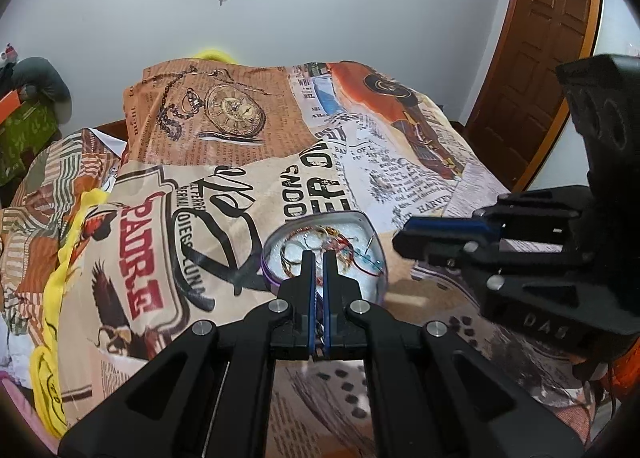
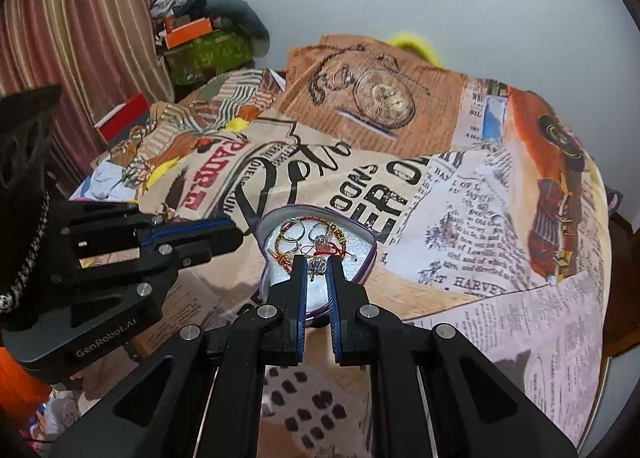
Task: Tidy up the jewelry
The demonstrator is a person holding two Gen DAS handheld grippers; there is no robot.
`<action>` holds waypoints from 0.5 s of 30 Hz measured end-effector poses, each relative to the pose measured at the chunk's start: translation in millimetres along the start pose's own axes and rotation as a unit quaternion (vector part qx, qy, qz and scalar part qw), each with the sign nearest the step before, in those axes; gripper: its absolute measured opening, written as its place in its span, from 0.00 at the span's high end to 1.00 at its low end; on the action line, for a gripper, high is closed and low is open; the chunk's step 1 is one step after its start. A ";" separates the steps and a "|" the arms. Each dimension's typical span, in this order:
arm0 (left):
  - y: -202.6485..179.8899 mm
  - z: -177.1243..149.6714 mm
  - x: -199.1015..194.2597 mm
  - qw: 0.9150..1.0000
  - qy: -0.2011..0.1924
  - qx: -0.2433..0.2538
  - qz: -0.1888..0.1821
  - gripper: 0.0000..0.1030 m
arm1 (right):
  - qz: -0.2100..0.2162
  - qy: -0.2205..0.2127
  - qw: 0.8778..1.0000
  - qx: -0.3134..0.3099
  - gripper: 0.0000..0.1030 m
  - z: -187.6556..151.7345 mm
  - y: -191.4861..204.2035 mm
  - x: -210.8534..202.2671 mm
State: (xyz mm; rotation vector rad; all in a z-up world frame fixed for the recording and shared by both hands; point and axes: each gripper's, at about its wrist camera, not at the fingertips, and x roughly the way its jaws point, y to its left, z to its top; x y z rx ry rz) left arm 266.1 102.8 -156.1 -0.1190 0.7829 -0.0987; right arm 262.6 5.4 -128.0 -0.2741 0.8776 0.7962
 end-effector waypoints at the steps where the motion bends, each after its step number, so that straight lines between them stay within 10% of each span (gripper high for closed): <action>1: 1.1 1.5 3.4 1.000 0.001 0.001 0.001 0.99 | 0.002 0.005 1.000 0.000 0.92 0.7 -1.2 4.8; 11: 13.6 -8.5 21.6 0.999 0.034 -0.003 -0.011 0.98 | 0.008 0.031 0.999 -0.005 0.92 0.3 -4.5 29.1; 15: 13.9 -24.7 26.3 0.997 0.069 0.002 -0.016 0.80 | 0.008 0.036 0.999 -0.006 0.92 -0.7 -5.5 33.7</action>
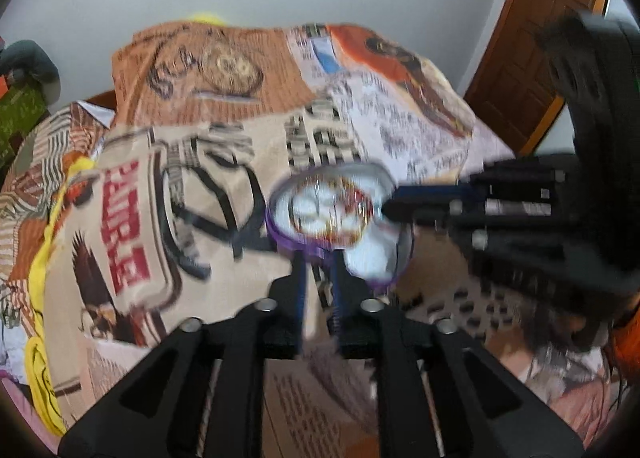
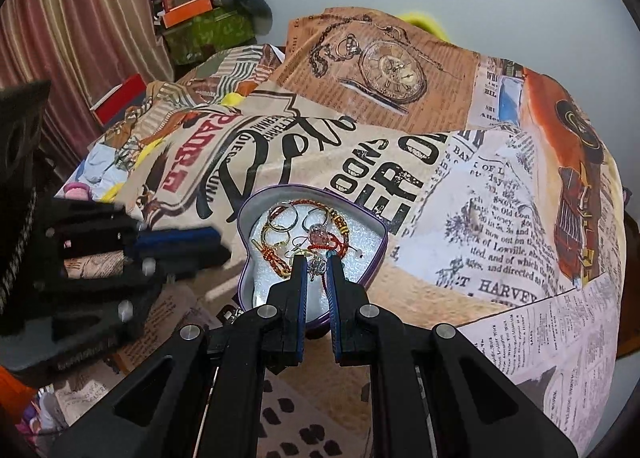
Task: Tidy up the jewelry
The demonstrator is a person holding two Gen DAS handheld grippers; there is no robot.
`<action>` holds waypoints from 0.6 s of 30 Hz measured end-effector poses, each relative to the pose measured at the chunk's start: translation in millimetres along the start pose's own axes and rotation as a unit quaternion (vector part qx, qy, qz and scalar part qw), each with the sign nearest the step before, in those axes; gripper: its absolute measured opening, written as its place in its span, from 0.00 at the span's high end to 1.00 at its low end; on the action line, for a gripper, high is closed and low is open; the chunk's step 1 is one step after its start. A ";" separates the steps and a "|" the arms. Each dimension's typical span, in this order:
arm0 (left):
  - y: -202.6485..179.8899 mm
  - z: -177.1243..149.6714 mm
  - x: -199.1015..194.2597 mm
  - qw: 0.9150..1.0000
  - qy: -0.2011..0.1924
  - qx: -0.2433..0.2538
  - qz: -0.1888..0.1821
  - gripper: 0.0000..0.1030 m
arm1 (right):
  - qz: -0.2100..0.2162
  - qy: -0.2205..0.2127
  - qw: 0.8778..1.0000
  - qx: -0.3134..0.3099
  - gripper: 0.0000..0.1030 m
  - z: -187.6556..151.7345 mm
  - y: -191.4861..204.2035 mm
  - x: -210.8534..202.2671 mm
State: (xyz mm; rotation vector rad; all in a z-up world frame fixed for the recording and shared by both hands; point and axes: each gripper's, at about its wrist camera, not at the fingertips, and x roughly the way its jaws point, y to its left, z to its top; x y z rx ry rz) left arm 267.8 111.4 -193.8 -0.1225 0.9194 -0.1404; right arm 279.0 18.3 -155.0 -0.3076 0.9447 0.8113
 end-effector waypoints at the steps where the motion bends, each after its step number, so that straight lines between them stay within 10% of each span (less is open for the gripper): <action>1: -0.9 -5.0 1.5 1.000 0.007 0.002 0.000 0.74 | 0.000 0.001 1.000 0.000 0.92 -0.1 -0.1 0.1; 15: -22.1 -22.3 31.4 0.998 0.043 0.048 0.002 0.74 | 0.002 0.004 1.000 -0.002 0.92 0.0 -0.2 3.3; 18: -25.3 -24.8 32.1 0.997 0.041 0.061 0.002 0.88 | 0.002 0.005 1.000 -0.005 0.92 -0.3 1.4 4.1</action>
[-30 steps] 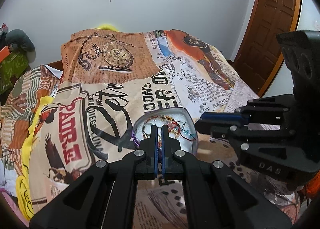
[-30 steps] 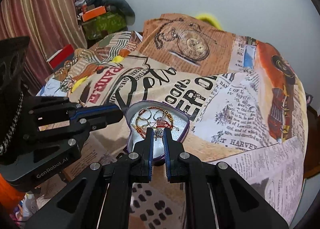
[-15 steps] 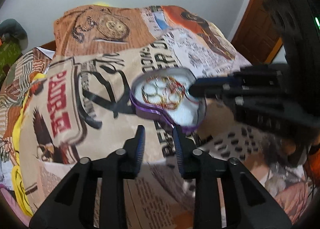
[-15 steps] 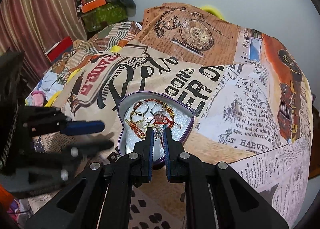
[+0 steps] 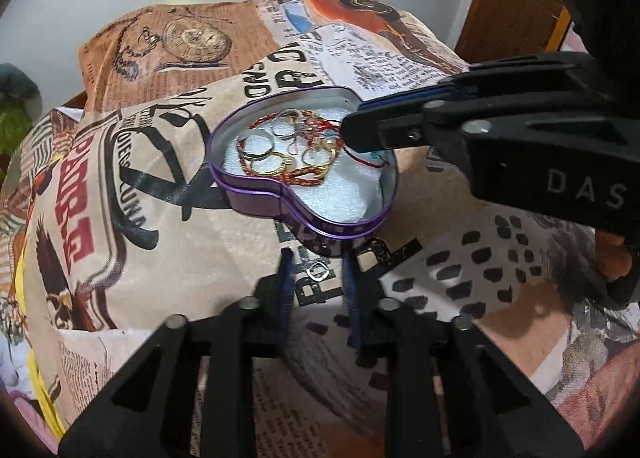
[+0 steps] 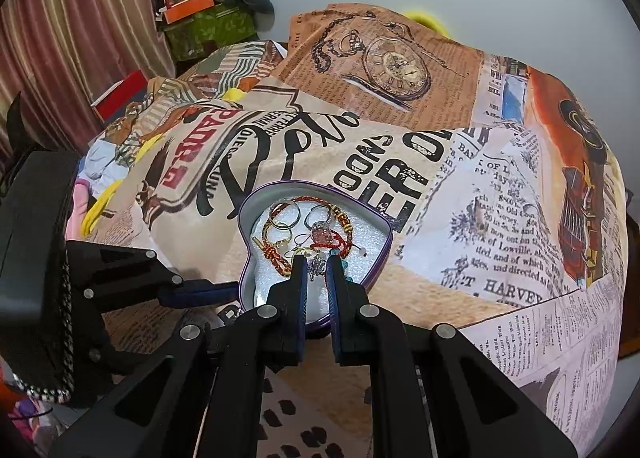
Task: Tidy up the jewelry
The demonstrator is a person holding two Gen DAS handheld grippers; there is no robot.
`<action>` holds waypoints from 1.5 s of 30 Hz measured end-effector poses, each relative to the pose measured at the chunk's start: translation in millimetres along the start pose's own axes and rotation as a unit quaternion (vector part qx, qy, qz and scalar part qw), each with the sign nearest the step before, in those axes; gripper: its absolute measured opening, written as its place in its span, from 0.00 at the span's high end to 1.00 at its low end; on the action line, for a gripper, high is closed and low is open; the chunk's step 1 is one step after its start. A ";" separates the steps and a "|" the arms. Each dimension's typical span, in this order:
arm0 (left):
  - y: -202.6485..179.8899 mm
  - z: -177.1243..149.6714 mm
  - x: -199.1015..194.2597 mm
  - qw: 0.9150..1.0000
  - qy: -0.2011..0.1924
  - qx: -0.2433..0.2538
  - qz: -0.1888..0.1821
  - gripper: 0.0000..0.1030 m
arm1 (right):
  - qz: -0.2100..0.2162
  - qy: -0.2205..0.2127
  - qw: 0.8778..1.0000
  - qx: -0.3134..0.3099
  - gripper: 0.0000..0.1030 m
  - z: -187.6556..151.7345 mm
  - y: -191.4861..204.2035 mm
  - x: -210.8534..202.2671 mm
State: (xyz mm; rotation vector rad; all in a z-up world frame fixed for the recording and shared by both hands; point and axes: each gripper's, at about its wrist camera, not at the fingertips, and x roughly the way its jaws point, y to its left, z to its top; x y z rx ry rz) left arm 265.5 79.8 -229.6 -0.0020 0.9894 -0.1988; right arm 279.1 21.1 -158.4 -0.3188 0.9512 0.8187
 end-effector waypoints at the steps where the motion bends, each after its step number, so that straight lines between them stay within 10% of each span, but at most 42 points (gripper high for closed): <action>1: -1.2 0.8 0.6 1.000 0.000 0.003 0.001 0.91 | 0.001 0.000 1.000 0.000 0.92 -0.2 -0.1 0.2; 23: 26.3 30.5 -51.2 0.996 -0.077 -0.050 -0.002 0.91 | 0.019 0.034 0.999 0.003 0.91 1.6 0.7 5.9; 40: -4.2 39.8 -36.8 0.998 -0.058 -0.031 -0.004 0.90 | -0.010 -0.015 1.000 0.021 0.86 -0.8 -12.2 -43.7; 45: -3.3 41.2 -62.9 0.996 -0.076 -0.043 -0.001 0.70 | -0.018 -0.032 0.999 0.022 0.86 -0.7 -6.0 -61.9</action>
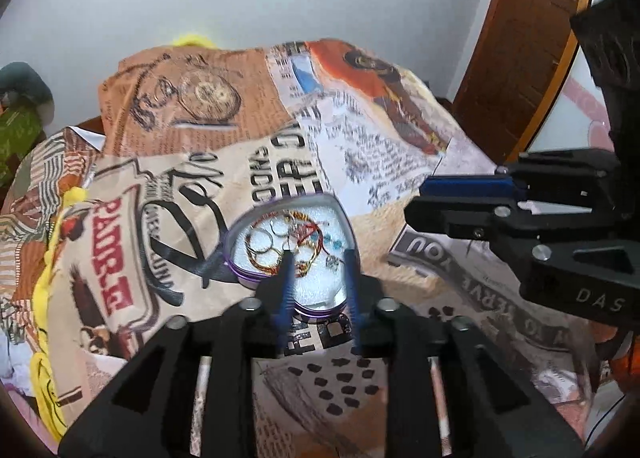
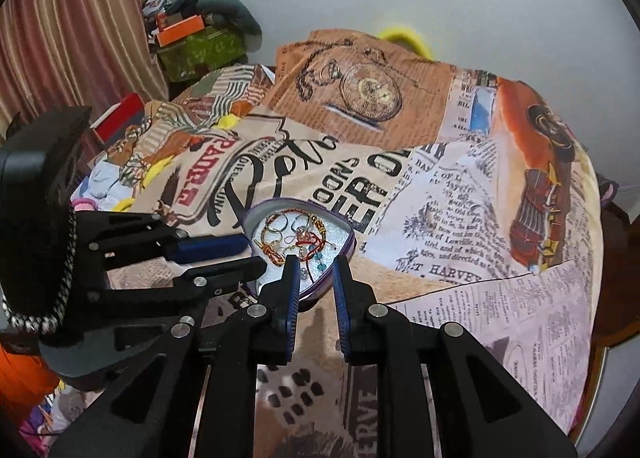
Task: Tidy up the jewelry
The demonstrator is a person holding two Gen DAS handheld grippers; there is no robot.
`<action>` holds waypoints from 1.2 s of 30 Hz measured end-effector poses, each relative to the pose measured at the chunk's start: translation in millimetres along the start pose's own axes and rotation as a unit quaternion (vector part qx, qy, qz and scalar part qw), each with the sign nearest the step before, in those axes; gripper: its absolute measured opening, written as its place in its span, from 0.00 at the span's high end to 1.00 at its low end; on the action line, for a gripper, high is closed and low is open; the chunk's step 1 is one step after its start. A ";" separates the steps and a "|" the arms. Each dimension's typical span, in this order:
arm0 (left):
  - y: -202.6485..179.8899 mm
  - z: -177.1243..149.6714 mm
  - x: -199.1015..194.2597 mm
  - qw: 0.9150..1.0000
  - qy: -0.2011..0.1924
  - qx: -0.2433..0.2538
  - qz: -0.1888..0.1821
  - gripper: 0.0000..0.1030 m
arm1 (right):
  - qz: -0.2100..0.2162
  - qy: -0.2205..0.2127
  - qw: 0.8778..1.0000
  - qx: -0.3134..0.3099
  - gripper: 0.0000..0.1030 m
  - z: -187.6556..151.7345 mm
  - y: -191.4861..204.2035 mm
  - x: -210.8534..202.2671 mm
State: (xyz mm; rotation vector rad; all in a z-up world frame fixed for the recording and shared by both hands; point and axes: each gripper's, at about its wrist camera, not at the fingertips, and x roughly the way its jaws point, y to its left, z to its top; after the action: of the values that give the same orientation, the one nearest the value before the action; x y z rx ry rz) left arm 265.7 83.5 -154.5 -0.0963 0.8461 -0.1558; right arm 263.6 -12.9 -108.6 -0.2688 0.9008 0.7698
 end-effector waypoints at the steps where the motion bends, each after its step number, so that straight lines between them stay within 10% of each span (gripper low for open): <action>1: -0.4 1.3 -7.6 1.000 -0.008 -0.001 0.003 0.69 | -0.001 -0.004 1.000 0.000 0.86 0.2 1.2 -4.1; 11: -18.7 11.4 -119.9 0.992 -0.120 -0.013 0.028 0.69 | -0.038 -0.110 0.993 -0.006 0.86 -0.5 30.0 -97.3; 22: -79.8 -19.8 -257.8 0.952 -0.296 0.029 0.069 0.51 | -0.087 -0.294 0.952 -0.014 0.84 -31.0 85.6 -221.3; 28: -99.8 -45.0 -287.7 0.925 -0.357 0.031 0.123 0.12 | -0.134 -0.369 0.920 -0.002 0.22 -57.3 110.4 -248.1; 36: -99.7 -59.4 -293.3 0.921 -0.367 0.015 0.132 0.03 | -0.185 -0.394 0.900 0.012 0.03 -67.1 118.6 -249.4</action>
State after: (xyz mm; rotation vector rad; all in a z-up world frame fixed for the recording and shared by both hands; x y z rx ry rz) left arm 19.8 35.4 37.3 -0.0054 0.0992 0.1230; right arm 45.1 -85.0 58.3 -0.0803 0.0775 0.4397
